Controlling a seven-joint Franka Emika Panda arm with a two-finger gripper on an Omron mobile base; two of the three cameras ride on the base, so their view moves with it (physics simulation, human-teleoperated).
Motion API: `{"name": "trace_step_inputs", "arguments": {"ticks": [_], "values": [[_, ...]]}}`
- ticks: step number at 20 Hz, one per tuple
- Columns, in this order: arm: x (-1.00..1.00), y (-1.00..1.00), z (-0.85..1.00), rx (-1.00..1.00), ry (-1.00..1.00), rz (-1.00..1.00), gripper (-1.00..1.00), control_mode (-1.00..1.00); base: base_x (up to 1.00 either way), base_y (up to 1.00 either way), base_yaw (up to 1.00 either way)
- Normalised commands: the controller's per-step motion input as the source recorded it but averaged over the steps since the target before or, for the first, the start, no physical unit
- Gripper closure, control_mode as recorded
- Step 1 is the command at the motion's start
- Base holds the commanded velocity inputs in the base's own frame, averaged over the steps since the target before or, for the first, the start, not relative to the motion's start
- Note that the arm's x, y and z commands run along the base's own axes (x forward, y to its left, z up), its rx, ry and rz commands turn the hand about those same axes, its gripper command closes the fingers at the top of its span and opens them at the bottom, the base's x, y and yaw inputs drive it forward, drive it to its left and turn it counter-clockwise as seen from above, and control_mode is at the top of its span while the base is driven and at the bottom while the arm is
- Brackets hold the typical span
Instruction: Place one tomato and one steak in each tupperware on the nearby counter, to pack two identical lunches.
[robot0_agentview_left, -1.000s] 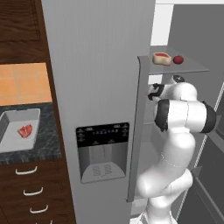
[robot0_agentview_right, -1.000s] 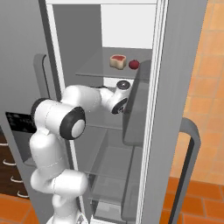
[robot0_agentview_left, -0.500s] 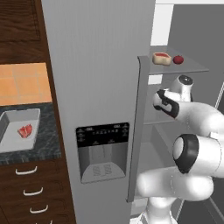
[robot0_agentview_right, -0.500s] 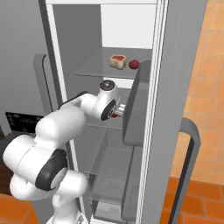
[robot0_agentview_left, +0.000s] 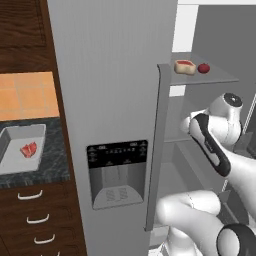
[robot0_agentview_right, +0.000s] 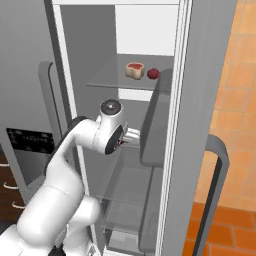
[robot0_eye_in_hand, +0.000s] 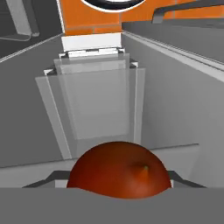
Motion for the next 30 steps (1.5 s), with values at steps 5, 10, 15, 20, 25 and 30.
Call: {"name": "trace_step_inputs", "arguments": {"ticks": [5,10,15,20,25,30], "values": [[-1.00,0.00,0.33,0.00,0.03,0.04,1.00,-1.00,0.00,0.00,0.00],[-1.00,0.17,0.31,-0.04,0.06,0.11,1.00,-1.00,0.00,0.00,0.00],[-0.20,0.09,0.03,-0.02,0.02,0.03,1.00,1.00,-0.80,0.65,0.15],[0.00,0.00,0.00,0.00,0.00,0.00,1.00,1.00,-0.60,1.00,0.18],[0.00,0.00,0.00,0.00,0.00,0.00,1.00,1.00,0.38,1.00,0.00],[0.00,0.00,0.00,0.00,0.00,0.00,1.00,1.00,0.74,1.00,-0.03]]}}
